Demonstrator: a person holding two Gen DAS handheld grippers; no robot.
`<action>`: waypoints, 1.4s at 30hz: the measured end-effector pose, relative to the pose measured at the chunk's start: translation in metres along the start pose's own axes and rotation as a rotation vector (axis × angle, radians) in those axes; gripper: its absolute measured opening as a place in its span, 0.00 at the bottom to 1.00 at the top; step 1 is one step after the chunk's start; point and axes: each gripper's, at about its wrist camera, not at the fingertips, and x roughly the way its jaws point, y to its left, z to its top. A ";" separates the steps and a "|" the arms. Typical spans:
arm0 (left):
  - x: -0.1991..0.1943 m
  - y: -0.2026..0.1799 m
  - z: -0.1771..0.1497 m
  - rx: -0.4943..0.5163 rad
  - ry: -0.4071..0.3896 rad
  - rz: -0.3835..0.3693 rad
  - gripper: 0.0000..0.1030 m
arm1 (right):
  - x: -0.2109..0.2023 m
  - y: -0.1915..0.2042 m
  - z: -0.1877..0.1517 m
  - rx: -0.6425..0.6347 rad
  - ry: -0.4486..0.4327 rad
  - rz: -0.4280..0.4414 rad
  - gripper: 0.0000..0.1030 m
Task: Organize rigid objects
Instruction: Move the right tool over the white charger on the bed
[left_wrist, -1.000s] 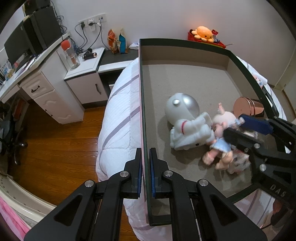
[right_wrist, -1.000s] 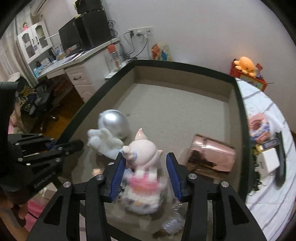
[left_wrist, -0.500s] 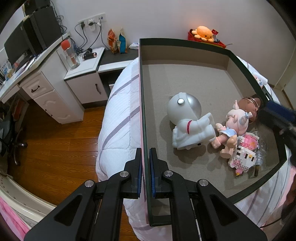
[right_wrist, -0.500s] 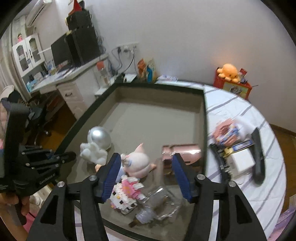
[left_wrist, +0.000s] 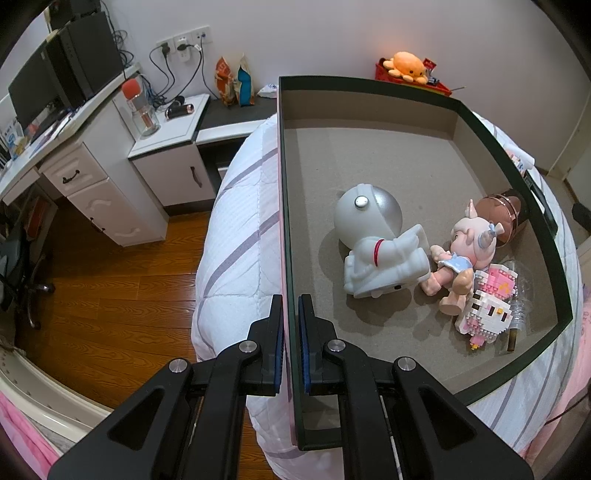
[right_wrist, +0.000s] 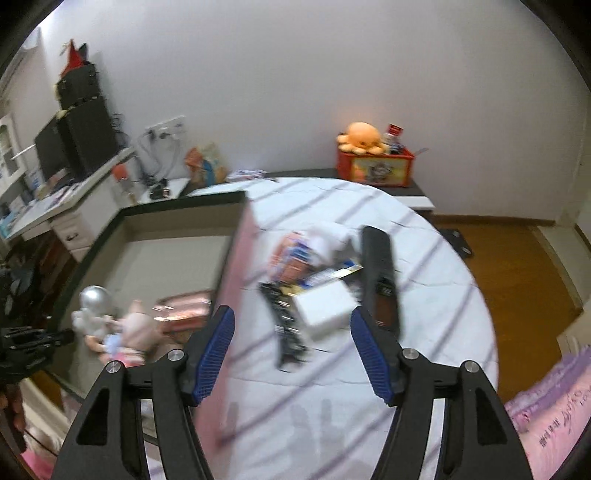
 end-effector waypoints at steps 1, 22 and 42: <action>0.000 0.000 0.000 -0.001 0.000 0.000 0.05 | 0.001 -0.005 -0.002 0.009 0.004 -0.011 0.65; 0.002 -0.002 0.002 -0.001 0.011 0.016 0.05 | 0.068 -0.019 -0.002 -0.010 0.094 -0.016 0.65; 0.002 -0.001 0.000 0.000 0.008 0.012 0.05 | 0.067 -0.017 0.000 -0.074 0.118 -0.018 0.52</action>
